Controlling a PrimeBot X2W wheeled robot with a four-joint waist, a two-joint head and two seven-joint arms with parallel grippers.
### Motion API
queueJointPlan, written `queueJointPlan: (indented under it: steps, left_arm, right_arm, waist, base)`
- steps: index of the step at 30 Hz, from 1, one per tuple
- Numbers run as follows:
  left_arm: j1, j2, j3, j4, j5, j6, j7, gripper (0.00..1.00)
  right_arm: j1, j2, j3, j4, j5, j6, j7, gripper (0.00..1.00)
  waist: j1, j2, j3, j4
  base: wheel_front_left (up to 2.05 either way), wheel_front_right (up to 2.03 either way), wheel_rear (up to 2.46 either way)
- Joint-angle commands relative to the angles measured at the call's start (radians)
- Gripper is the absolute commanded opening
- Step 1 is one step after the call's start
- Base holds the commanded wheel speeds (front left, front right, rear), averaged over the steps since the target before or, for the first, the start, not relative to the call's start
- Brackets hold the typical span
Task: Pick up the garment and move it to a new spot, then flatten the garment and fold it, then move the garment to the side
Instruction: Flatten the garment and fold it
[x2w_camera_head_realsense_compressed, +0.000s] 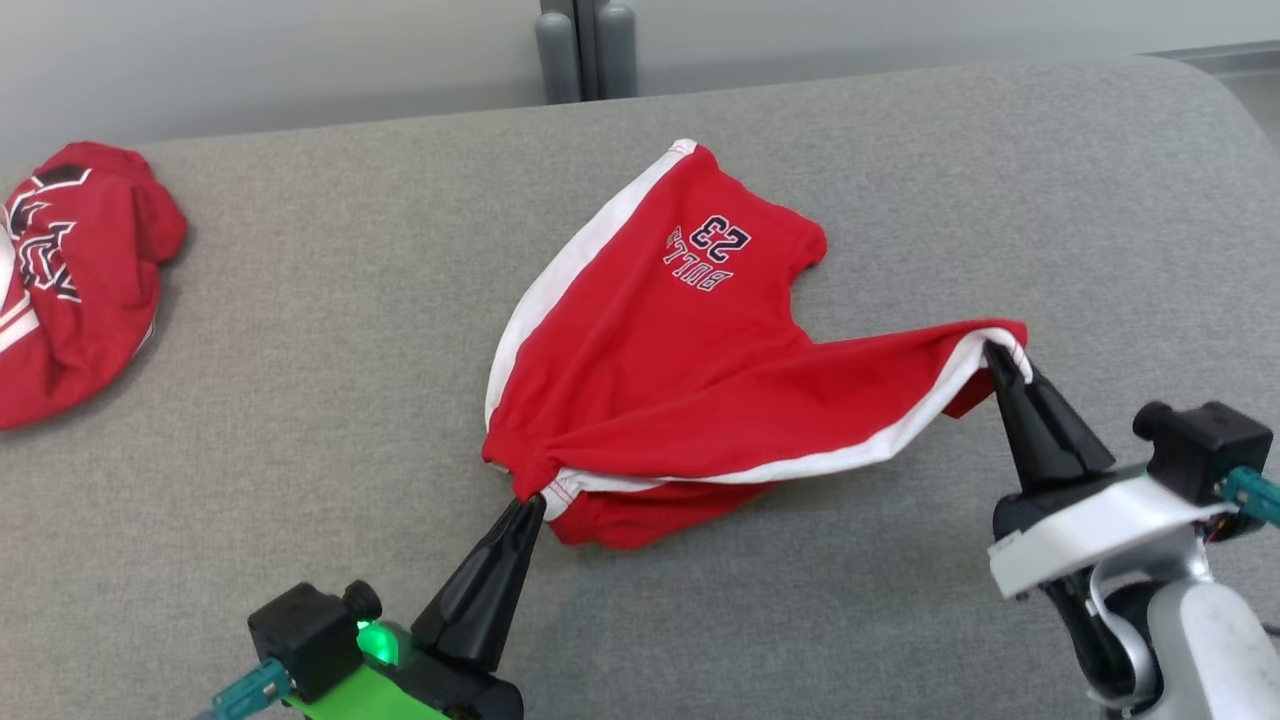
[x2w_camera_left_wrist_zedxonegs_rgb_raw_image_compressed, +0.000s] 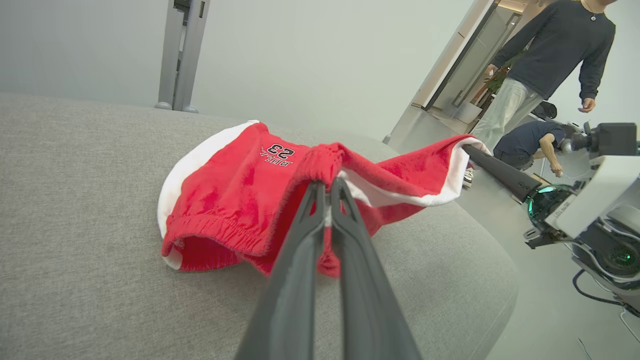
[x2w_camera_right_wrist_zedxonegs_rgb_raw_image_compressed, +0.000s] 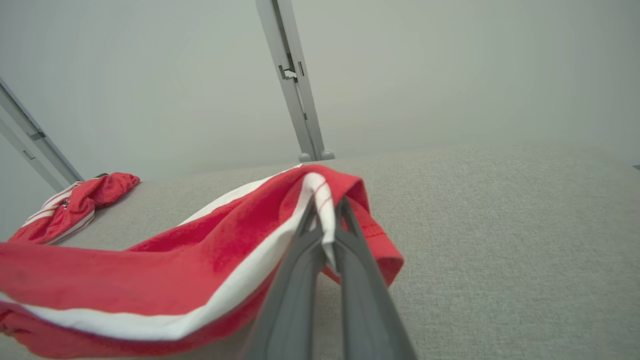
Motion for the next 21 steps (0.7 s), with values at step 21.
queueJointPlan:
  steps: [21]
  left_arm:
    - [-0.342,-0.221,0.067,0.336,-0.188,-0.016,-0.035,0.00]
  right_arm:
    - [-0.762,-0.172,0.228,0.572,-0.027,-0.001,0.123,0.00]
  waist:
    - [0.0000,0.0000,0.277,0.204]
  base:
    - [0.00,0.00,0.00]
